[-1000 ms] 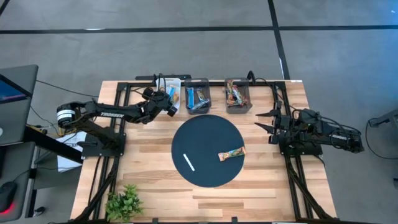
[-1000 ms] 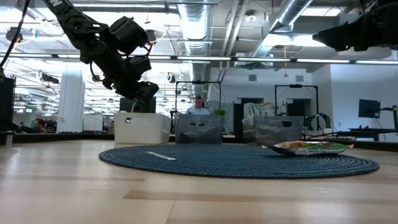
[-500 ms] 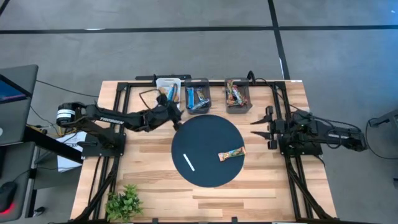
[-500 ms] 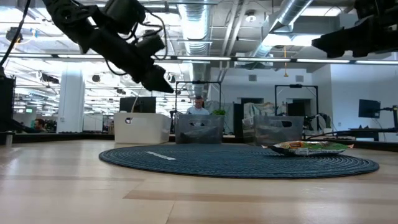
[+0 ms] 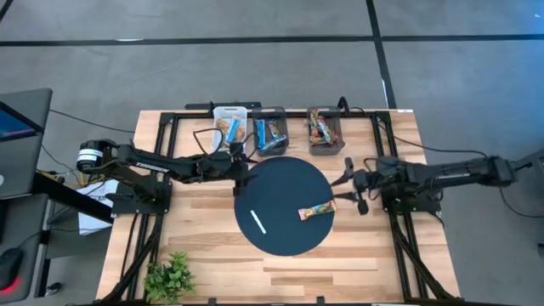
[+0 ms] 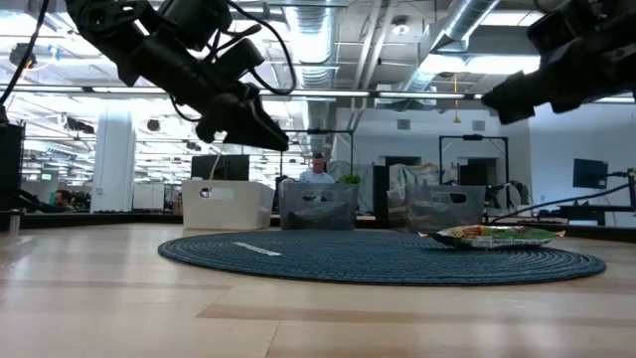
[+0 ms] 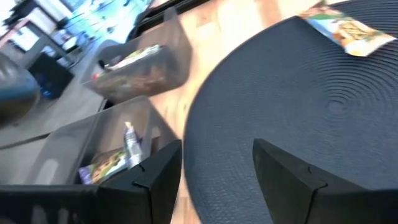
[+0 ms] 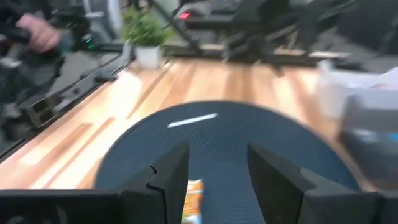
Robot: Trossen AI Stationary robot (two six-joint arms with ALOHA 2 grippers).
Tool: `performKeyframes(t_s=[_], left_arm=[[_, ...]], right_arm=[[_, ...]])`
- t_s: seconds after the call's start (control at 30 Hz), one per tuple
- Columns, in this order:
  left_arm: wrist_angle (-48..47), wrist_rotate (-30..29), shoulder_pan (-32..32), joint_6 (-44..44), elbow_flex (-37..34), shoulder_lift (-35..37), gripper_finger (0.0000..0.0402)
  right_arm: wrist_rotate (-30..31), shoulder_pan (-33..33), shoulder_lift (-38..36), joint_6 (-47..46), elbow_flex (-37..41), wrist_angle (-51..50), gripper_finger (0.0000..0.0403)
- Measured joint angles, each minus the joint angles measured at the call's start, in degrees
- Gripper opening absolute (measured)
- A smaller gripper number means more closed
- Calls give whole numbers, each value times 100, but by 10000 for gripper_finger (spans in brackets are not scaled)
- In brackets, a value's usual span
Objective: Pick and place Granola Bars by type
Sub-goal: Put the orange granola bar into the white bin
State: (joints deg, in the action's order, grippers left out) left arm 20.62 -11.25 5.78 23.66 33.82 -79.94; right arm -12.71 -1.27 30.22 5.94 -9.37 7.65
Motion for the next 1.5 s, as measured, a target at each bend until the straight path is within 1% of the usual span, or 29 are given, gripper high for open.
performKeyframes(t_s=[0.17,0.27,0.5,0.7,0.93,1.13,1.33,1.5], left_arm=[[-26,273,0,98,1,0,193],[-24,341,0,185,0,0,193],[-15,342,0,203,0,0,193],[-15,342,0,197,0,0,193],[-15,341,0,175,0,0,193],[-15,341,0,173,0,0,193],[-15,341,0,168,0,0,193],[-15,341,0,166,0,0,193]], right_arm=[[126,591,1158,-102,0,674,154],[245,799,1899,-110,0,1236,154],[247,864,3326,-502,0,2144,154],[255,864,4263,-601,0,2828,154],[520,847,5005,-830,-135,2930,154],[530,819,5512,-906,-276,2923,154],[526,819,5815,-904,-377,2928,154],[525,779,5824,-884,-464,2869,144]])
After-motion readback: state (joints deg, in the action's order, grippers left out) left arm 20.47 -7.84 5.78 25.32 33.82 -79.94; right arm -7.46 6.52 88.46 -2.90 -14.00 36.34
